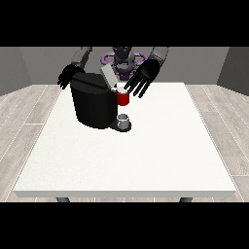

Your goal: Insert the coffee pod into the coffee machine and close the lid

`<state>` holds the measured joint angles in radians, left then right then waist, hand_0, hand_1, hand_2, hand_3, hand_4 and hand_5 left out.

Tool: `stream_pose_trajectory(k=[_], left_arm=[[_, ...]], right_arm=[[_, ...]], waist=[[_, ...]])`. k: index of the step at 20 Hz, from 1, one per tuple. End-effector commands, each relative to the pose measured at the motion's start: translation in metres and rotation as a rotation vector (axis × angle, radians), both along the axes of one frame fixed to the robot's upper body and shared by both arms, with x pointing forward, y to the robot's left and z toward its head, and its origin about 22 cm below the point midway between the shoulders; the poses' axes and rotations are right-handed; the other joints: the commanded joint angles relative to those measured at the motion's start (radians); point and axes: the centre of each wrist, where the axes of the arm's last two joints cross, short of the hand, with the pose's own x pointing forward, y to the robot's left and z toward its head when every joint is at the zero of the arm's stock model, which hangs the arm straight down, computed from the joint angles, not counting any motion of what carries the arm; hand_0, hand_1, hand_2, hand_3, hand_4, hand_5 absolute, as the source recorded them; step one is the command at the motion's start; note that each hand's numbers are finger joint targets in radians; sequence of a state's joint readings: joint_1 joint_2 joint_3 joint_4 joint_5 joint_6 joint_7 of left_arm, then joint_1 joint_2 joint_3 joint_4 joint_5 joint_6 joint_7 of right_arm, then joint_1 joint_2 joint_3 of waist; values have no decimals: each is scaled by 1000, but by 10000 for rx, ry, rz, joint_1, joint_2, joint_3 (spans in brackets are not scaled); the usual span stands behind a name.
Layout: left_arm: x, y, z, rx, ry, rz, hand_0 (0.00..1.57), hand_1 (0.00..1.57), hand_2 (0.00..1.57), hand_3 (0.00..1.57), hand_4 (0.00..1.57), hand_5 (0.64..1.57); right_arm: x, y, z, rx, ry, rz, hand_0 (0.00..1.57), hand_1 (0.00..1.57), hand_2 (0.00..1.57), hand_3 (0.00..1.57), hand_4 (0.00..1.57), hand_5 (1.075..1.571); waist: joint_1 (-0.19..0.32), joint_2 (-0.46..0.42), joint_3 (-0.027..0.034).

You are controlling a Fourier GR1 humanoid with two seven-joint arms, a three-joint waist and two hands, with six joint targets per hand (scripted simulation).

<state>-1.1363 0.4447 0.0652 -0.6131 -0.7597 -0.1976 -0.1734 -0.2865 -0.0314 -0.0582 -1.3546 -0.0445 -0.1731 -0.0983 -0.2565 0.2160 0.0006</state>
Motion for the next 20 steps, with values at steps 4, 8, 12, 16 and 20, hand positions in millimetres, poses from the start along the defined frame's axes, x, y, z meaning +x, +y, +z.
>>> stream_pose_trajectory(k=[4, 8, 12, 16, 20], left_arm=[[-5, 1, -35, -209, 610, 146, 0, 0, 0, 0, 0, 1571], [-12, 0, -69, -1370, 1417, -221, 0, 0, 0, 0, 0, 1571], [-16, -3, -100, -5343, 1647, 4, 0, 0, 0, 0, 79, 1571], [-38, -7, -161, -7599, 2640, 39, 0, 0, 0, 0, 0, 1571], [-60, -4, -200, -8163, 2988, 337, 0, 0, 0, 0, 0, 1571]], right_arm=[[-12, -10, -8, 254, 331, -78, 0, 0, 0, 0, 434, 1571], [-32, -14, -31, 327, 1087, -631, 0, 0, 0, 0, 370, 1571], [-33, -29, -27, -82, 945, -414, 0, 0, 0, 0, 492, 1571], [-44, -43, -30, -560, 1286, -24, 0, 0, 0, 0, 390, 1571], [-37, -45, -9, -589, 1380, 802, 0, 0, 0, 0, 257, 1571]], waist=[[223, -917, -6], [704, -1804, -7], [1132, -2465, -27], [1785, -3621, -25], [2249, -4150, -14]])
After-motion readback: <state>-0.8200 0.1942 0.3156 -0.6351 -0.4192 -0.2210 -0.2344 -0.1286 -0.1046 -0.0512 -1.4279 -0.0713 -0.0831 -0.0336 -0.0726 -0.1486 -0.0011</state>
